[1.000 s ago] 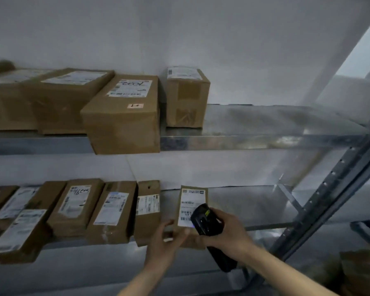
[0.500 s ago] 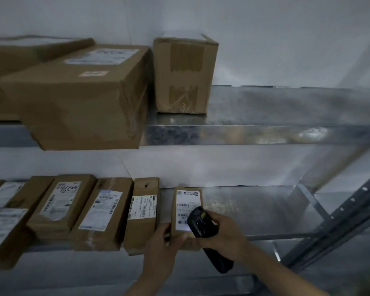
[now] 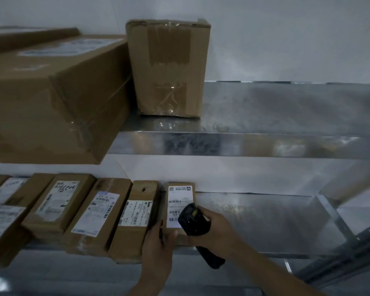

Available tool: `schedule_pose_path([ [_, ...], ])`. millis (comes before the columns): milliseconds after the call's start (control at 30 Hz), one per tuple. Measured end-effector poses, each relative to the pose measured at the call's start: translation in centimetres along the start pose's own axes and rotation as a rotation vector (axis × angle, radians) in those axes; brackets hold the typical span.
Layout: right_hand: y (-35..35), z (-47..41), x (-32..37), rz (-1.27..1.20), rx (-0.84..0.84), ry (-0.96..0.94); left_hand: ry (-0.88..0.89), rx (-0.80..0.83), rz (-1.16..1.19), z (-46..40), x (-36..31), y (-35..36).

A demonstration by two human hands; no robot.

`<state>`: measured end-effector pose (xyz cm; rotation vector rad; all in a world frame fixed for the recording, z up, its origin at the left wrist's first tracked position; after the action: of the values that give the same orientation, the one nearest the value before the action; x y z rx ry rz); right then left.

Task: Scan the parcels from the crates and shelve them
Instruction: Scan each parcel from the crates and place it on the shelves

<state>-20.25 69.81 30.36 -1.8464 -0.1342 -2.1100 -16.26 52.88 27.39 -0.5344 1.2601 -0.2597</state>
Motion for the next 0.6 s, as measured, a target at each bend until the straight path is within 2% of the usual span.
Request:
schedule_pose_path([
  [333,-0.6,-1.2,0.3,0.059,0.013,-0.006,-0.039,-0.04,-0.037,-1.3,0.0,0.0],
  [600,-1.7,0.8,0.7,0.041,-0.077,-0.005,-0.004,-0.026,-0.006,0.4,-2.0,-1.0],
])
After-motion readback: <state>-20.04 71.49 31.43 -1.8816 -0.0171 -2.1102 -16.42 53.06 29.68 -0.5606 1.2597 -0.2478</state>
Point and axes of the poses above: each hand's wrist, its own z-axis away from the middle knuckle, its own y-axis out of the palm, x = y × z, the point moved 3 cm from there along -z, towards the middle knuckle, and after that the axes turned 13 degrees about -z, right-handed, at the moved point
